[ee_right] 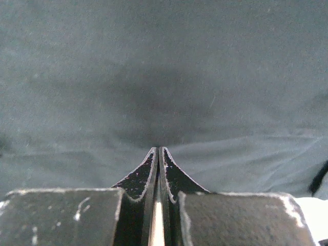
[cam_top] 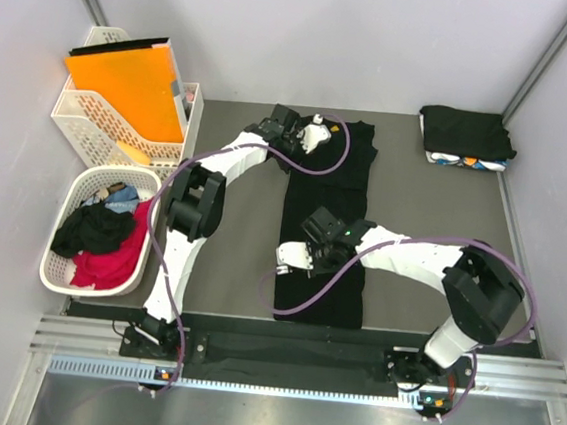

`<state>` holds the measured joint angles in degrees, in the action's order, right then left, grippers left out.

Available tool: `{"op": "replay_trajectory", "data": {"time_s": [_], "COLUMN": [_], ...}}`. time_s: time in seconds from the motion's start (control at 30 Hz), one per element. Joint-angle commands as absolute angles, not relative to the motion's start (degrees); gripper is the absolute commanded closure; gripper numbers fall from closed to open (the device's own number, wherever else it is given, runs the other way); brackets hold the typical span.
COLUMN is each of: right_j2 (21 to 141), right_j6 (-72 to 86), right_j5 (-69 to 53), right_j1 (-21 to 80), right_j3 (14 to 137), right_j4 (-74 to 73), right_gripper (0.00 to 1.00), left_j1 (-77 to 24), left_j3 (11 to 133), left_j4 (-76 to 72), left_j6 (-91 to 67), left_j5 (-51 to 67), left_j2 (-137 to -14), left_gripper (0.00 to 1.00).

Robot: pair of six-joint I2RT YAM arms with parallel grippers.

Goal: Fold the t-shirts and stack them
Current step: Rotate the tshirt 90 degrees, then grab the bottom of the folded rectangular tshirt with right arm

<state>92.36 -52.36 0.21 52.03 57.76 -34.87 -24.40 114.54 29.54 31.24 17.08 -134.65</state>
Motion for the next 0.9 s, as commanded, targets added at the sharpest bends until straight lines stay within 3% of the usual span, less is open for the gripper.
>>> {"op": "replay_trajectory", "data": {"time_s": [0.0,0.37,0.87], "right_j2": [94.6,98.6,99.6], "right_j6": [-51.6,-50.7,-50.4], "right_j5": [-2.7,-4.1,-3.3], "right_j1": [51.3,51.4,51.3], "right_j3": [59.1,59.7,59.9], "right_j4": [-31.2,-29.4,-28.7], "right_gripper": [1.00,1.00,1.00], "left_j1": [-24.2,-24.2,-23.6], "left_j3": [117.1,117.8,113.9], "left_j4": [28.6,30.1,33.7], "left_j6": [31.1,32.3,31.8], "left_j5": [16.6,12.1,20.0], "left_j2": [-135.5,-137.6,-128.4], "left_gripper": [1.00,1.00,1.00]}}
